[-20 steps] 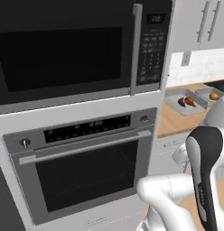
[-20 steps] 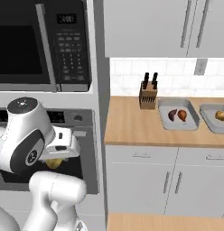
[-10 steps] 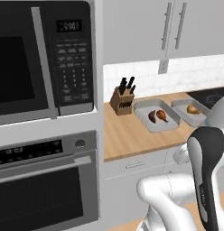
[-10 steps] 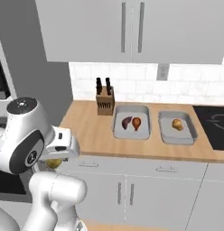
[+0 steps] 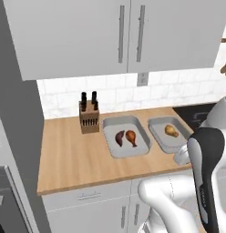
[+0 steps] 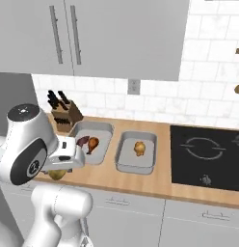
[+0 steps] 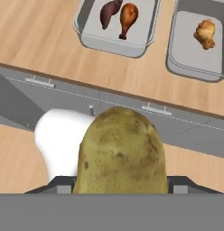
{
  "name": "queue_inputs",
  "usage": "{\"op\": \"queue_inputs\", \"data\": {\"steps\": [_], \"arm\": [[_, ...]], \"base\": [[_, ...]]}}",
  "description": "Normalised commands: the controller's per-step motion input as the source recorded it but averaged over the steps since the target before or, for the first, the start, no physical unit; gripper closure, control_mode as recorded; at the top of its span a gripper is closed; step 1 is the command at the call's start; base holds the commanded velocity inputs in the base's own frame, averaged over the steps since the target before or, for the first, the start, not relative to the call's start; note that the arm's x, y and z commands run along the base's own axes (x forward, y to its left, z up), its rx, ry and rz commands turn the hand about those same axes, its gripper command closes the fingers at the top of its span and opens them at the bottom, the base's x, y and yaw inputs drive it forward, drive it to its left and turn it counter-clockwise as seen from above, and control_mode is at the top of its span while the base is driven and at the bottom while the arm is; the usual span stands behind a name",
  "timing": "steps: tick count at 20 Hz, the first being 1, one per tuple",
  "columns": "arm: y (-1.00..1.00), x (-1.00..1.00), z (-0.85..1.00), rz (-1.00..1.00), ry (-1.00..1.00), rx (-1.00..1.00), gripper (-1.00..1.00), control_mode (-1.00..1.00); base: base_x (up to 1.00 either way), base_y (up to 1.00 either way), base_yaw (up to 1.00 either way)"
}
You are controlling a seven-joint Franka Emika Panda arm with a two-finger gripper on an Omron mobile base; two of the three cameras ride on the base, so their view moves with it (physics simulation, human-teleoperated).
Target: Place one potato and one chicken drumstick in each tupperware on the nearby counter, to pack two identical lunches.
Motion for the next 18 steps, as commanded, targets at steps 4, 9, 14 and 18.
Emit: {"op": "queue_inputs", "data": {"steps": [4, 9, 14, 18], "arm": [[0.00, 0.00, 0.00, 0.00, 0.00, 0.00, 1.00, 1.00], [0.00, 0.00, 0.00, 0.00, 0.00, 0.00, 1.00, 1.00], [-0.22, 0.80, -0.39, 0.05, 0.00, 0.01, 1.00, -1.00], [-0.34, 0.98, -0.58, 0.00, 0.00, 0.00, 1.00, -1.00]], "base": [[0.34, -0.83, 0.30], [0.96, -0.46, 0.18], [0.20, -0.06, 0.03], [0.00, 0.00, 0.00]]}}
